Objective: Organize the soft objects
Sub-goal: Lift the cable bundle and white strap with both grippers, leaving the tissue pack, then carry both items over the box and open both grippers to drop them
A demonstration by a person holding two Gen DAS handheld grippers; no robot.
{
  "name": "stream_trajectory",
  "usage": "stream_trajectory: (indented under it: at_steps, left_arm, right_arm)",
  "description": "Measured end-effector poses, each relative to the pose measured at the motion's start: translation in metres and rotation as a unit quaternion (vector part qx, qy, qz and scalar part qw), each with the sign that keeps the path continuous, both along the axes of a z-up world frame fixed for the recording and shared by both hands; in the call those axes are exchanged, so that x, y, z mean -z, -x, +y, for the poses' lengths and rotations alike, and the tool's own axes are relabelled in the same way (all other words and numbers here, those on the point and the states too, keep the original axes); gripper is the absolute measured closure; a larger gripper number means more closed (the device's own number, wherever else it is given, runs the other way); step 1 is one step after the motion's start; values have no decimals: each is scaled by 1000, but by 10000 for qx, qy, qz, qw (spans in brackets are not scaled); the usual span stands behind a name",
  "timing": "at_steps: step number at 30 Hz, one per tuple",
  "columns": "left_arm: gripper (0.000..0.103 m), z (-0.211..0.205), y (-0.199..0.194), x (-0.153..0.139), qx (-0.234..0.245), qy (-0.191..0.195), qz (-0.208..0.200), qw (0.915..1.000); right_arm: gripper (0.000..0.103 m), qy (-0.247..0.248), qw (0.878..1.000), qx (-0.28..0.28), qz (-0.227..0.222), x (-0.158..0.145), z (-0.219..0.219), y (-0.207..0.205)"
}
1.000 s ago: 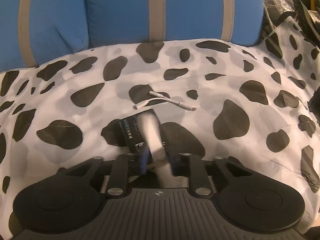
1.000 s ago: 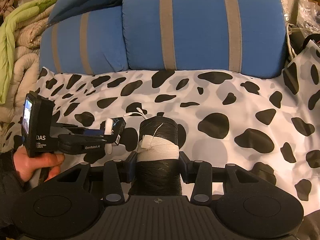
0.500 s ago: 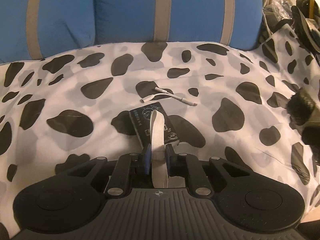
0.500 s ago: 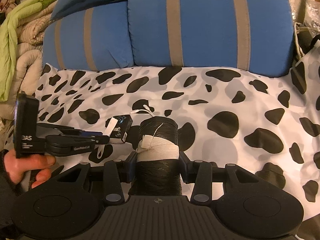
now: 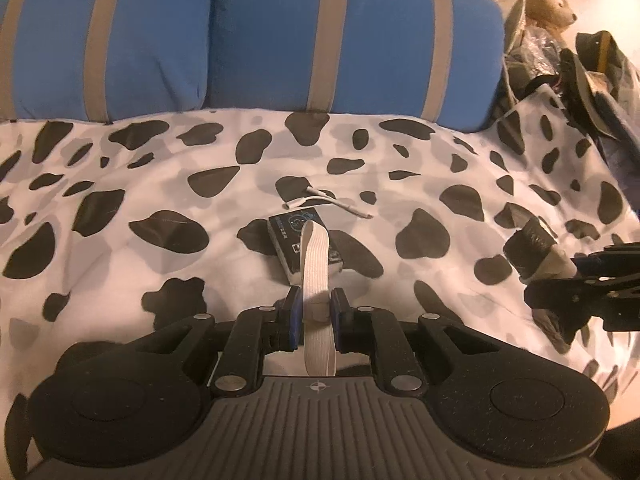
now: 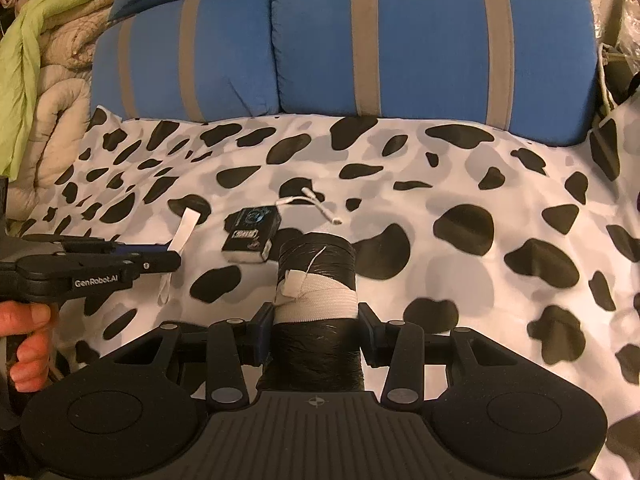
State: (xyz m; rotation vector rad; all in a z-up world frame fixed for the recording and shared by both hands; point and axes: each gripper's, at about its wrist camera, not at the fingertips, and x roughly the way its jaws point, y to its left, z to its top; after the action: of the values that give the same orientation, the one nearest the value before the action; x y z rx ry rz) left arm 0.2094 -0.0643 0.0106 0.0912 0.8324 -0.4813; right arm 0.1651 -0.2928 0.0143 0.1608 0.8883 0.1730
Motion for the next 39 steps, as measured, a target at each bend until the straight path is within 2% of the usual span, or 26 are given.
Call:
stream_trajectory:
  at_steps: [3,10,22,39]
  left_arm:
    - [88,2,16,-4,41,-115,-139,9998]
    - [88,16,51,-11,78,39,-97,9999]
    - [88,30,99,-17,251,263,96,9993]
    - [88,41,172,-14,483,219,450,9976]
  right_arm:
    - [57,1,10000,17,14,-2,2,12]
    - [57,-6,9999,132,103,-2,1,43]
    - [57,-120,9993,256,234,0,-4,92]
    - [57,-208,9995,138,192,-9,21,148]
